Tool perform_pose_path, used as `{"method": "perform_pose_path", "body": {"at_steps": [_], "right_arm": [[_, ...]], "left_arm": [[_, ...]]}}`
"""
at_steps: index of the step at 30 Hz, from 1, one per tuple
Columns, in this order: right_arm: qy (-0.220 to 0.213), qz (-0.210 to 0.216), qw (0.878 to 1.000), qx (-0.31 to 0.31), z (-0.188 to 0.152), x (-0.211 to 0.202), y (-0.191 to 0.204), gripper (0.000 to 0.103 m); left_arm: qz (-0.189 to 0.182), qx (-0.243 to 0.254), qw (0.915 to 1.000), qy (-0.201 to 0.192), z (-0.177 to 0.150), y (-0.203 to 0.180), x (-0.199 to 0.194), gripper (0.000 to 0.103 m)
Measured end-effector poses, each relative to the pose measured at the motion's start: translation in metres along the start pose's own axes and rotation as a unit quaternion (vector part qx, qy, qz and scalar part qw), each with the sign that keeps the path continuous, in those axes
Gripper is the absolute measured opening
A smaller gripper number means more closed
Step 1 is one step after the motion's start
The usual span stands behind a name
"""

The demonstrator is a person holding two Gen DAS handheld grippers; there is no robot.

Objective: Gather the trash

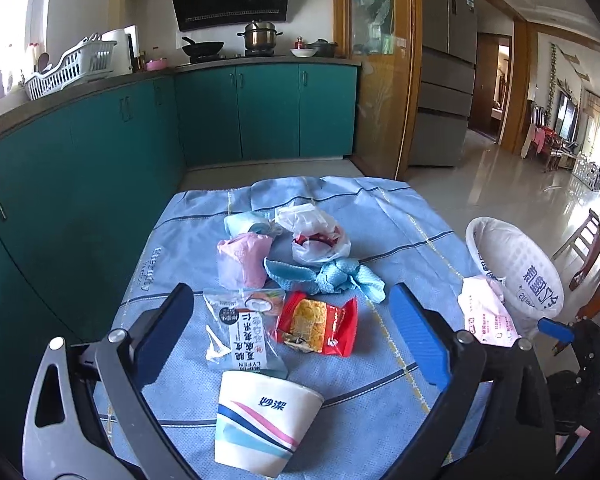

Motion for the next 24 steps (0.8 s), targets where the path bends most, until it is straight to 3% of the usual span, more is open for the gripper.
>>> {"method": "perform_pose_path", "body": {"at_steps": [10,17,19,22,24], "right_arm": [[-0.002,0.009,1.0,0.013,-0.004,0.008,-0.006,0.087],[-0.016,0.032,0.999,0.018,-0.009,0.007,0.001,0.088],[-0.024,0.044,0.999,0.011,-0.006,0.003,0.007,0.088],[-0.033,0.048,0.998,0.007,-0.002,0.0,0.009,0.088],[-0.034,0.056,0.998,0.005,-0.002,0.003,0.009,0.088]], "left_arm": [[-0.009,-0.039,0.999,0.021,-0.012,0.023,0.013,0.099],[0.026,-0.042,0.9988,-0.008,-0.022,0.038,0.007,0.099],[0.011,-0.046,0.9988,0.011,-0.02,0.037,0.004,0.099],[0.011,-0.063,0.9979,-0.006,-0.02,0.035,-0.002,0.099],[-0.013,-0.074,0.9971,0.004,-0.027,0.028,0.0,0.099]]}}
Point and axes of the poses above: each gripper's, at about its wrist camera, not at the fingertips, and x roughly the way its jaws point, y to its left, z to its top, the point moved 7 cm from there along x, roughly the way its jaws point, and after that the axes turned 11 degrees about z, right-handed, at the moved point
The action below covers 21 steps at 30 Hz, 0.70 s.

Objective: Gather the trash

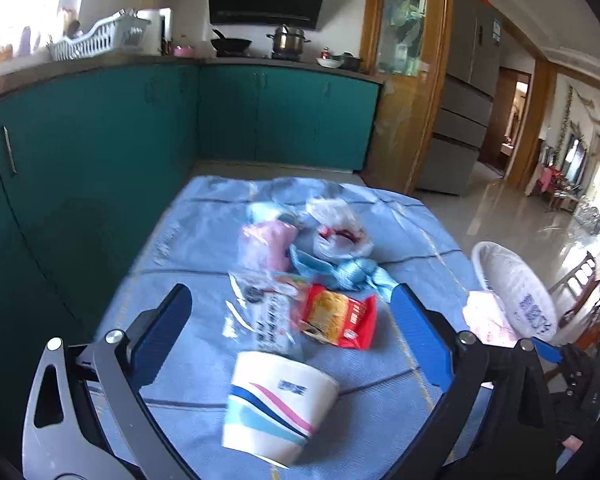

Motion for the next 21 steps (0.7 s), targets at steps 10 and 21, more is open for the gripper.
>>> {"method": "perform_pose_path", "body": {"at_steps": [10,21], "right_arm": [[0.009,0.001,1.0,0.005,0.019,0.024,-0.021,0.091],[0.012,0.019,1.0,0.01,0.026,0.036,-0.039,0.091]], "left_arm": [[-0.039,-0.051,0.9979,0.006,0.002,-0.009,0.014,0.099],[0.002,-0.061,0.9972,0.042,-0.024,0.007,0.03,0.099]]}}
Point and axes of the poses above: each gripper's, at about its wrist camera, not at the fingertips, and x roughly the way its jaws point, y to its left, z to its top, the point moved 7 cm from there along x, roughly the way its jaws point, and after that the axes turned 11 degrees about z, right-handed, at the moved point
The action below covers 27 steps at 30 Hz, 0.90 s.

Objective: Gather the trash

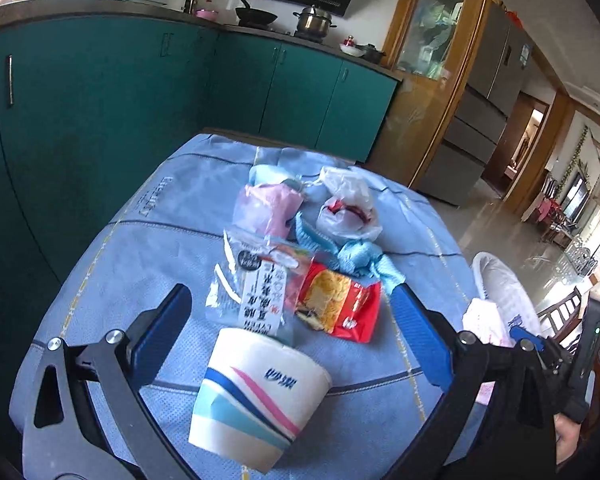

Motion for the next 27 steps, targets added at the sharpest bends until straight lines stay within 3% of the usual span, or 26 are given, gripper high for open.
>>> {"method": "perform_pose_path", "body": {"at_steps": [8,13,17,19,22,27], "right_arm": [[0.004,0.008,1.0,-0.018,0.01,0.003,0.008,0.091],[-0.021,0.029,0.999,-0.009,0.011,0.001,0.014,0.091],[-0.008,-0.02,1.0,-0.005,-0.002,-0.003,0.004,0.091],[-0.007,-0.022,1.0,0.005,-0.005,-0.012,0.001,0.091],[-0.012,0.002,1.0,0.022,-0.009,-0.023,0.0,0.097],[-0.005,0.033,0.998,0.044,-0.014,-0.025,0.0,0.098]], "left_arm": [[0.034,0.011,0.9993,0.012,-0.025,0.021,-0.024,0.099],[0.097,0.012,0.9952,0.007,-0.028,0.052,-0.054,0.099],[0.125,-0.003,0.9922,0.002,-0.034,0.072,-0.074,0.099],[0.125,-0.014,0.992,0.007,-0.04,0.076,-0.081,0.099],[0.119,-0.014,0.9928,0.013,-0.047,0.068,-0.088,0.099],[0.124,0.025,0.9918,0.02,-0.057,0.038,-0.091,0.099]]}}
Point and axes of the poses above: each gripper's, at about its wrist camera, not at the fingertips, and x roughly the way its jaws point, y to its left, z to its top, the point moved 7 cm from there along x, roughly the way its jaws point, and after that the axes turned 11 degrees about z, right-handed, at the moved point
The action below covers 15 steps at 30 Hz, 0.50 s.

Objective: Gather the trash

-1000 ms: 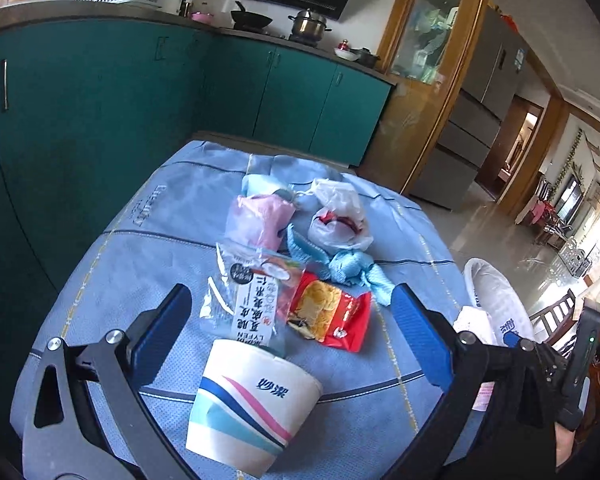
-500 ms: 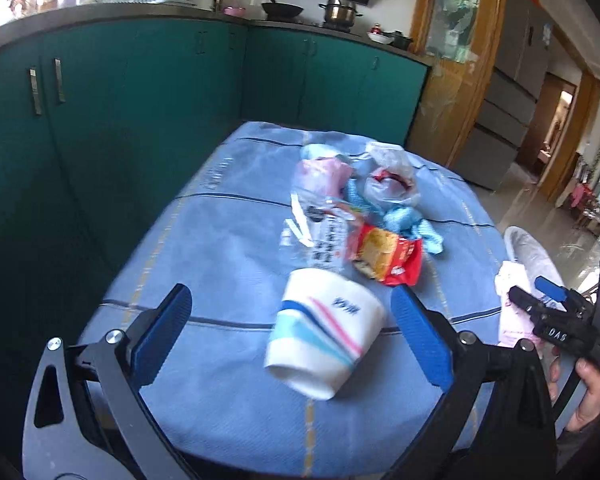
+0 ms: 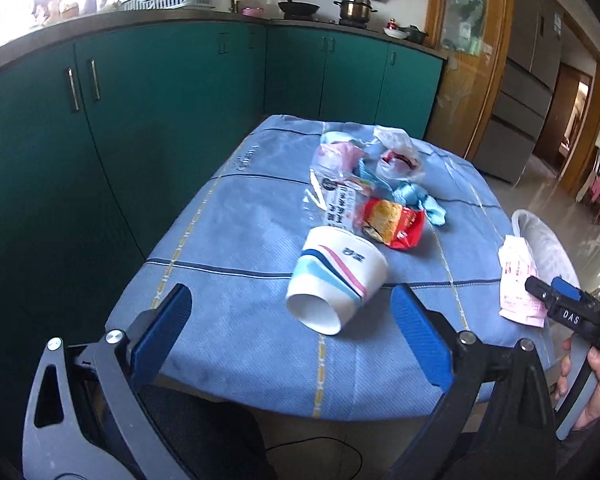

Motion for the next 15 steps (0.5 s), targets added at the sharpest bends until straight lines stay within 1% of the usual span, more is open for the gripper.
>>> {"method": "perform_pose_path", "body": {"at_steps": [2,3,4,6,8,10,12,13,14,15], "right_arm": [[0.011,0.025,1.0,0.01,0.0,0.008,0.006,0.098],[0.018,0.029,0.999,0.009,0.0,0.014,0.008,0.098],[0.025,0.025,0.999,0.006,0.0,0.02,0.01,0.098],[0.042,0.002,0.999,0.0,-0.002,0.034,0.011,0.098],[0.049,-0.007,0.999,-0.007,0.002,0.045,0.017,0.098],[0.049,-0.011,0.999,-0.02,0.007,0.051,0.021,0.098],[0.052,-0.025,0.998,-0.034,0.009,0.059,0.024,0.098],[0.056,-0.034,0.997,-0.038,0.008,0.062,0.022,0.097],[0.057,-0.044,0.997,-0.041,0.009,0.064,0.022,0.084],[0.058,-0.054,0.996,-0.044,0.009,0.065,0.02,0.077]], "left_arm": [[-0.005,0.015,0.9999,0.001,0.001,-0.012,-0.002,0.099],[-0.007,0.022,0.9997,0.0,0.002,-0.016,-0.002,0.099],[-0.008,0.034,0.9994,0.0,0.003,-0.022,0.0,0.099],[-0.014,0.058,0.9982,0.009,0.003,-0.032,0.009,0.099],[-0.038,0.087,0.995,0.029,0.002,-0.043,0.026,0.099],[-0.04,0.113,0.9913,0.055,0.001,-0.051,0.047,0.099],[-0.039,0.122,0.9892,0.071,0.001,-0.054,0.065,0.099],[-0.043,0.121,0.9884,0.081,0.002,-0.055,0.073,0.099],[-0.05,0.118,0.9877,0.089,0.002,-0.056,0.078,0.099],[-0.062,0.114,0.9869,0.096,0.003,-0.058,0.082,0.099]]}}
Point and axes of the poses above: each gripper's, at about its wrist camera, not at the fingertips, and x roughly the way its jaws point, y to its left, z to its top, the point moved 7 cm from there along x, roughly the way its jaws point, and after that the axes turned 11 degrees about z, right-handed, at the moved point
